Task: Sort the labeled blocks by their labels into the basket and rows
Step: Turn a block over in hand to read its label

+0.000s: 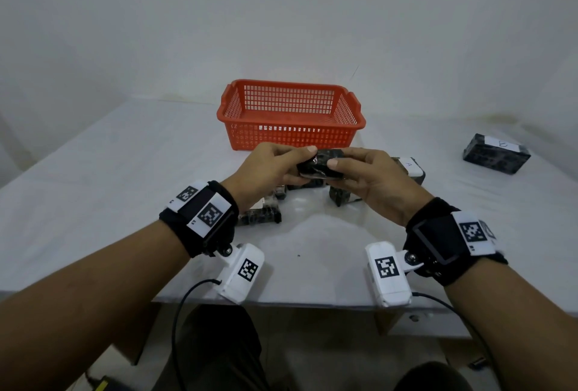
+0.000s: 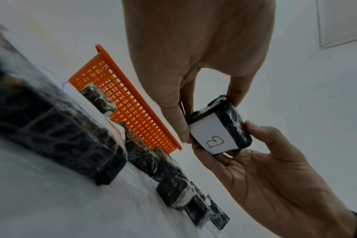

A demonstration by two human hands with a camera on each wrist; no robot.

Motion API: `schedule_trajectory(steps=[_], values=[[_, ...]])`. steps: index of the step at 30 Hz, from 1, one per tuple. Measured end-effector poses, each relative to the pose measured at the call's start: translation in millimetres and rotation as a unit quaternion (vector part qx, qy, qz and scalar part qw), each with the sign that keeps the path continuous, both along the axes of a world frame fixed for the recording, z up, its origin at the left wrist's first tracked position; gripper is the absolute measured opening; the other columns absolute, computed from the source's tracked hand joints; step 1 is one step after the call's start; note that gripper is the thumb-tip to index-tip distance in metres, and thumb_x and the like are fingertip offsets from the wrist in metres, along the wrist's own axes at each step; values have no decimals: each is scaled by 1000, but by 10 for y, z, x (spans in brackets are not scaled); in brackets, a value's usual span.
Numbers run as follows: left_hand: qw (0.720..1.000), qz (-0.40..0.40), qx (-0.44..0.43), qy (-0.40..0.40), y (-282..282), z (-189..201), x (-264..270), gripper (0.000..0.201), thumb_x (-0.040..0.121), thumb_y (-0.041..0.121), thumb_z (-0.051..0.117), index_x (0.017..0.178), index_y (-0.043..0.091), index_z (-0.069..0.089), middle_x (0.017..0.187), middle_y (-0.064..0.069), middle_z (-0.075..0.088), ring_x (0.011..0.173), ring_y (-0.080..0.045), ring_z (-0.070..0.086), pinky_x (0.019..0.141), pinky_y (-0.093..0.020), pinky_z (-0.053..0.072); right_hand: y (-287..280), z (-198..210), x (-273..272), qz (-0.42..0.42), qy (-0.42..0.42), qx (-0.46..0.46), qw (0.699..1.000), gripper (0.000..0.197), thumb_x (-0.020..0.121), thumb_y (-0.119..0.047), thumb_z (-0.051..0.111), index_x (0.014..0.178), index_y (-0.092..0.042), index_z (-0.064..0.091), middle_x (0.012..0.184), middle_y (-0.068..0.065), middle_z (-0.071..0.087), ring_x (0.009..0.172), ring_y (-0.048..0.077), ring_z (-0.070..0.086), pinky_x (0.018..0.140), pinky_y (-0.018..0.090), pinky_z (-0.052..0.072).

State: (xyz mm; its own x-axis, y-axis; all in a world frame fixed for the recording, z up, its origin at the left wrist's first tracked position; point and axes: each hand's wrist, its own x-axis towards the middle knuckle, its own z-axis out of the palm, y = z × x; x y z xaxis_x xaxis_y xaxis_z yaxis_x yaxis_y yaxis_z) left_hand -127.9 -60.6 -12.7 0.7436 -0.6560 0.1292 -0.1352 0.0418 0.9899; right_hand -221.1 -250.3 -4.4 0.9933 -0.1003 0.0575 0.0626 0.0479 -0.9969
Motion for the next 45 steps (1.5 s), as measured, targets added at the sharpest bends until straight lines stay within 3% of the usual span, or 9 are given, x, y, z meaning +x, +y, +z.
schedule_trajectory(steps=[4,16,20,24,28,34,40,43,45], values=[[1000,2,-2,8,-5,9,5,30,102,25,63,118,1,72,119,-13,76,111,-24,74,100,-44,59,9,2,14,-29,-10,-14,999,28,93,-3,69,121,1,70,121,18,74,113,29,72,96,33,59],[998,1,1,67,-31,72,0,26,100,26,66,116,5,71,111,-14,78,100,-29,77,97,-45,60,15,102,72,-32,49,31,998,34,103,-26,60,123,0,67,114,18,77,104,29,76,81,33,63],[998,27,37,48,-52,126,30,35,96,30,71,117,1,71,107,-17,78,97,-31,78,95,-50,61,-25,119,102,-41,38,-98,994,35,96,-38,68,119,-12,72,111,11,78,102,27,76,84,37,62],[996,21,85,19,-91,173,40,42,91,45,75,112,9,76,99,-14,80,93,-31,78,88,-44,64,-46,159,148,-31,-19,-201,979,35,83,-25,85,116,-20,74,111,6,77,103,19,75,87,30,60],[994,47,91,43,-150,176,39,59,88,65,66,109,12,77,94,-7,80,85,-24,78,84,-43,65,-36,191,202,-78,-47,-224,970,27,88,-26,81,112,-18,74,108,7,77,102,22,74,88,31,60],[994,45,17,96,-197,141,40,32,98,21,70,126,5,67,116,-15,77,97,-30,78,80,-41,65,-49,178,299,-133,17,12,991,39,93,-10,72,124,7,55,120,28,70,101,40,74,80,49,64],[990,116,-12,80,-208,234,199,33,92,15,78,120,2,64,110,-18,77,95,-33,76,83,-51,65,-73,294,480,-142,30,-99,984,18,89,-10,72,106,-13,67,102,16,75,84,29,73,85,50,61],[989,121,-11,82,-207,331,354,33,90,16,80,117,3,65,110,-18,77,89,-32,79,72,-46,66,-43,396,614,-125,31,-112,985,21,93,-17,73,112,-9,70,101,11,75,87,24,75,78,37,63],[988,116,-23,96,-216,431,517,34,90,14,80,117,-2,66,110,-21,76,89,-33,79,66,-40,64,-31,463,776,-137,26,-111,984,24,94,-24,74,109,-5,70,103,10,75,93,25,75,81,38,64]])
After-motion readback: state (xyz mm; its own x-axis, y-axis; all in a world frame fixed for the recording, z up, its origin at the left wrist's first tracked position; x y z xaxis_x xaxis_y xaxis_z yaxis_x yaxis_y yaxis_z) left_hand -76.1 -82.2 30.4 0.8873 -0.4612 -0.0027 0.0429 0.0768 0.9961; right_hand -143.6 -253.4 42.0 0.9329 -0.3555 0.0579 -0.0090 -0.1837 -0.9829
